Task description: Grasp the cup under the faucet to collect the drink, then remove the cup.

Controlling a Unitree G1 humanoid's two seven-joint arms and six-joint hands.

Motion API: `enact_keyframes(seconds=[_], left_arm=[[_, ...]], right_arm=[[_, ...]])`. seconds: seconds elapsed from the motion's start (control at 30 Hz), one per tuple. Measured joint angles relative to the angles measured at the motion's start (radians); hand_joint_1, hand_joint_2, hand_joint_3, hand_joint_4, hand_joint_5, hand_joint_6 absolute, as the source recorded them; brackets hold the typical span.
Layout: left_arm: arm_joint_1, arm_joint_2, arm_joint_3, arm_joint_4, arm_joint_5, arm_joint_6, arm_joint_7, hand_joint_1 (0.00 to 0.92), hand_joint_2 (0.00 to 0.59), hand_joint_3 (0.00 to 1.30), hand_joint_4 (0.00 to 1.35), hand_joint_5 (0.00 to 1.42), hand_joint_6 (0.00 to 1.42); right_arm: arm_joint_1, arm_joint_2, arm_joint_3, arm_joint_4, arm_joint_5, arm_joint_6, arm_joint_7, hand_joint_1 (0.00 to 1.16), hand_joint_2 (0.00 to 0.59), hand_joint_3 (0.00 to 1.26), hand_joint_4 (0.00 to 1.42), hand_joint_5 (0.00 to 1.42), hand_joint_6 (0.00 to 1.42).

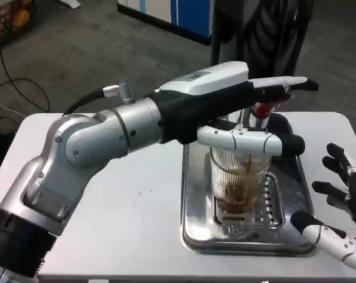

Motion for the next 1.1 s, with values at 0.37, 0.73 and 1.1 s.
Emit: enact_keyframes(seconds=[0.37,0.73,1.1], left_arm=[[0.001,0.01,0.001,-0.006,0.001,0.0,0.0,0.0,0.112,0.09,0.0,0.04,0.08],[0.004,0.014,0.009,-0.005,0.0,0.0,0.002,0.0,0.115,0.09,0.0,0.04,0.08],[0.006,0.02,0.014,0.0,-0.003,-0.001,0.002,0.0,0.119,0.09,0.0,0.04,0.08]], right_arm=[[-0.046,0.045,0.083,0.062,-0.05,-0.01,-0.083,0.66,0.208,0.0,0.05,0.18,0.14],[-0.094,0.093,0.171,0.144,-0.102,-0.01,-0.146,0.66,0.215,0.0,0.05,0.18,0.14],[-0.156,0.111,0.213,0.214,-0.123,-0.01,-0.187,0.66,0.217,0.0,0.06,0.18,0.14]])
